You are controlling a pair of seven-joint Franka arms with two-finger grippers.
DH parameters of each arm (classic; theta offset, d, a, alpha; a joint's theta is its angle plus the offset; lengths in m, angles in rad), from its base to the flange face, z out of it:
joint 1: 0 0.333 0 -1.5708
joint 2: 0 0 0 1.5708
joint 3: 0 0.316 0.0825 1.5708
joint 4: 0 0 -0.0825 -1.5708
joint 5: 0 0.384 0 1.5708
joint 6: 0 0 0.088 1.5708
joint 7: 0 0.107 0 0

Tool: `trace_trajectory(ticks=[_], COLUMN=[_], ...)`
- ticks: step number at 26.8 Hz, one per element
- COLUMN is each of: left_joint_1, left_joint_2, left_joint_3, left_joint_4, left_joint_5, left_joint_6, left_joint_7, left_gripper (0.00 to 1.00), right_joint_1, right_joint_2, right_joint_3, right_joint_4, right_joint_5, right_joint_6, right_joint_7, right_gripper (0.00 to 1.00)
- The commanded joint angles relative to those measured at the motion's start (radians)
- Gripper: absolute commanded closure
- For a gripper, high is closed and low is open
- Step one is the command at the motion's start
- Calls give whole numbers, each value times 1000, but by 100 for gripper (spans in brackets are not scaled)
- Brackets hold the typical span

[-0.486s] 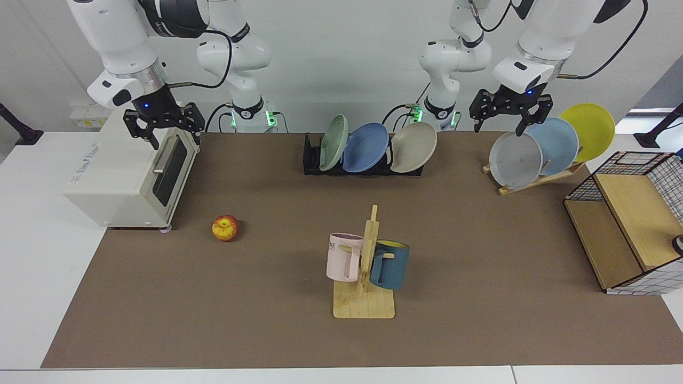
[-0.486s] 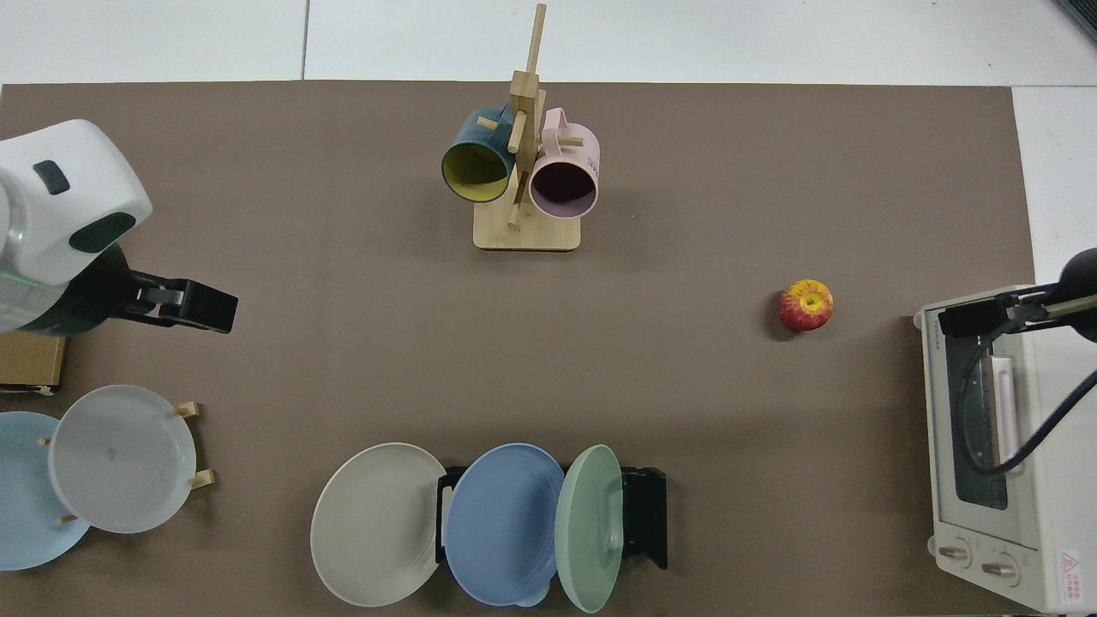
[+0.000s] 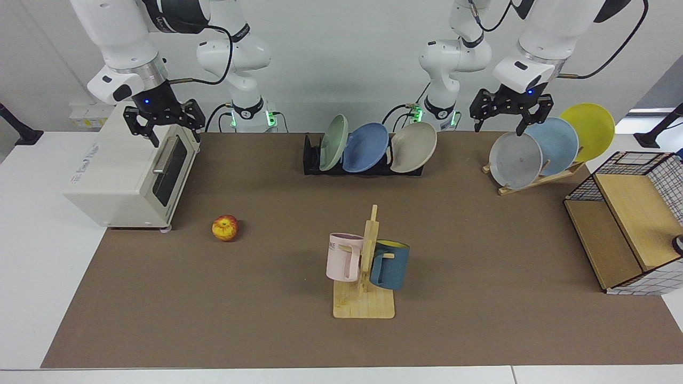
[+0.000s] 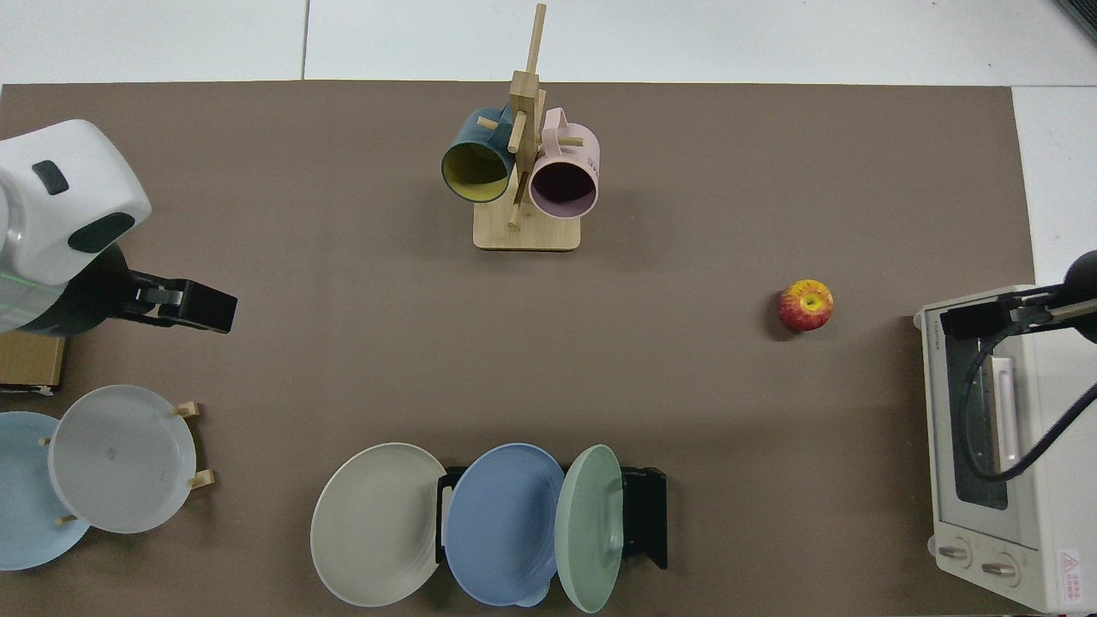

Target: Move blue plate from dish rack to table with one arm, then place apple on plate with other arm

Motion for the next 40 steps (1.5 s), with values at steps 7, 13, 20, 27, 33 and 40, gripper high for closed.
trace_trajectory(ticks=[7,13,20,27,33,40], left_joint_1=[-7,-2,-2,-15,-21,-21], left_joint_2=[-27,-40,-48,-126,-215,-255], left_joint_3=[8,8,6,-8,-57,-173], left_joint_4=[-25,-28,-38,-164,-336,-526], left_joint_5=[9,18,17,-4,-77,-152], left_joint_6=[5,0,3,34,126,256], left_joint_7=[0,-2,-2,9,10,10], left_gripper=[0,0,0,0,0,0], right_joint_1=[-7,-7,-7,-7,-7,-7], right_joint_2=[-8,-8,-8,-8,-8,-8], right_joint_3=[5,5,5,5,5,5], right_joint_4=[-1,-1,-1,-1,-1,0], right_joint_5=[-4,-4,-4,-4,-4,-4], right_joint_6=[-7,-7,-7,-7,-7,-7], right_joint_7=[-7,-7,-7,-7,-7,-7], right_gripper=[0,0,0,0,0,0])
